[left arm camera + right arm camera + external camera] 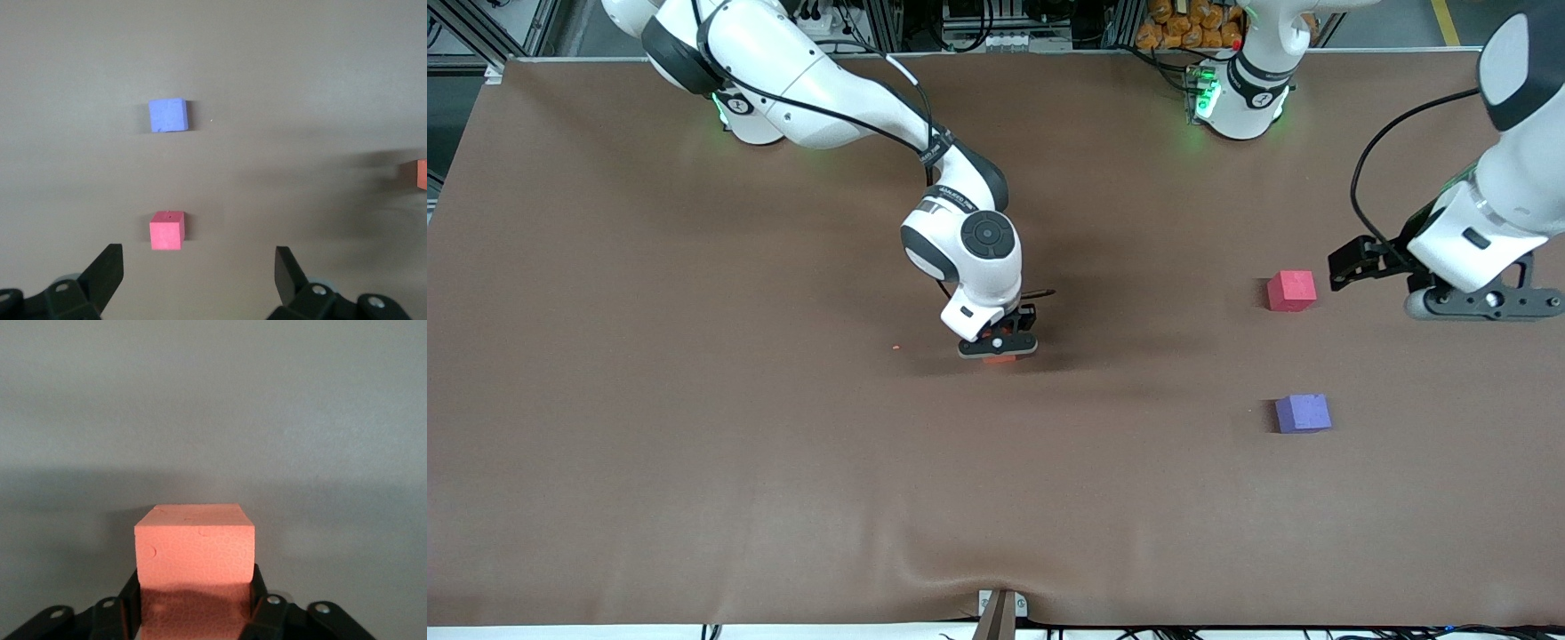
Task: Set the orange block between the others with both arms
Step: 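Carry the orange cube with the right gripper toward the table middle, then set down the orange cube while the left gripper reaches toward it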
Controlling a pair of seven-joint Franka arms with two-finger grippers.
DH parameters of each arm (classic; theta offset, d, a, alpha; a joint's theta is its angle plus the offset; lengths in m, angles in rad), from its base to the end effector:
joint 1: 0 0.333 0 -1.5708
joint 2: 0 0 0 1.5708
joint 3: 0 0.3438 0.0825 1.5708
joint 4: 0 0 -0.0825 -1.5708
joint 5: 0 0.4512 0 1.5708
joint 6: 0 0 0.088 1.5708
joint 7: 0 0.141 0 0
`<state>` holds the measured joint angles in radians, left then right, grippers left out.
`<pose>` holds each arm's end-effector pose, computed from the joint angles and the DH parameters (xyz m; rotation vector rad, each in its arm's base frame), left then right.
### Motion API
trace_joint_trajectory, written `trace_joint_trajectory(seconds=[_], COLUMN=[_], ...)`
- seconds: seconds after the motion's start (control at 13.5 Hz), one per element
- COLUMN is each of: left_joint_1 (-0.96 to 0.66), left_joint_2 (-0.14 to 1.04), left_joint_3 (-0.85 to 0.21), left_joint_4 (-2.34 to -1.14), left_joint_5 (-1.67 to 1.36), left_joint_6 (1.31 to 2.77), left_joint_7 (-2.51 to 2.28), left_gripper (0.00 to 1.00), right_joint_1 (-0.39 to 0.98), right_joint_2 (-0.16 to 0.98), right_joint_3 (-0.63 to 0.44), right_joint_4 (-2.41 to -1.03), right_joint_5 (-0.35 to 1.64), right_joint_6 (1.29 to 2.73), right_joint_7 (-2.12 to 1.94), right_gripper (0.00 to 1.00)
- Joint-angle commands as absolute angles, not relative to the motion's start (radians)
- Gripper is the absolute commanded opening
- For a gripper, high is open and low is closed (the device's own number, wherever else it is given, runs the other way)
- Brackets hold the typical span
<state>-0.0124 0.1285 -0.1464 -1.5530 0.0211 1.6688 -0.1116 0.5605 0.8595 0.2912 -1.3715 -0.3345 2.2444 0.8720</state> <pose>0.6621 -0.0982 0.5543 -3.1368 0.0758 0.0171 0.5825 0.5730 0.1635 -3.1281 -0.1257 -0.1135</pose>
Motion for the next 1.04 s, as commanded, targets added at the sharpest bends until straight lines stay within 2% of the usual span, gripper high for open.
trace_joint_trajectory(seconds=[0.0, 0.37, 0.74, 0.89, 0.96], left_joint_1=[-0.018, -0.018, -0.115, -0.194, -0.237], left_joint_2=[0.14, 0.133, 0.164, 0.214, 0.271], left_joint_3=[-0.153, -0.152, -0.158, -0.16, -0.16], left_joint_4=[-1.543, -1.543, -1.543, -1.525, -1.478], left_joint_5=[0.029, 0.043, 0.049, 0.087, 0.09], left_joint_6=[1.689, 1.684, 1.689, 1.693, 1.7], left_joint_7=[-0.117, -0.115, -0.181, -0.302, -0.345], left_gripper=[1.0, 1.0, 1.0, 1.0, 1.0], right_joint_1=[0.558, 0.467, 0.166, 0.076, 0.045], right_joint_2=[0.839, 0.677, 0.528, 0.471, 0.438], right_joint_3=[0.287, 0.317, 0.461, 0.485, 0.486], right_joint_4=[-1.338, -1.348, -1.445, -1.477, -1.492], right_joint_5=[-0.348, -0.342, -0.304, -0.301, -0.301], right_joint_6=[2.186, 1.961, 1.797, 1.74, 1.714], right_joint_7=[0.888, 0.855, 0.616, 0.508, 0.471], right_gripper=[1.0, 1.0, 1.0, 1.0, 1.0])
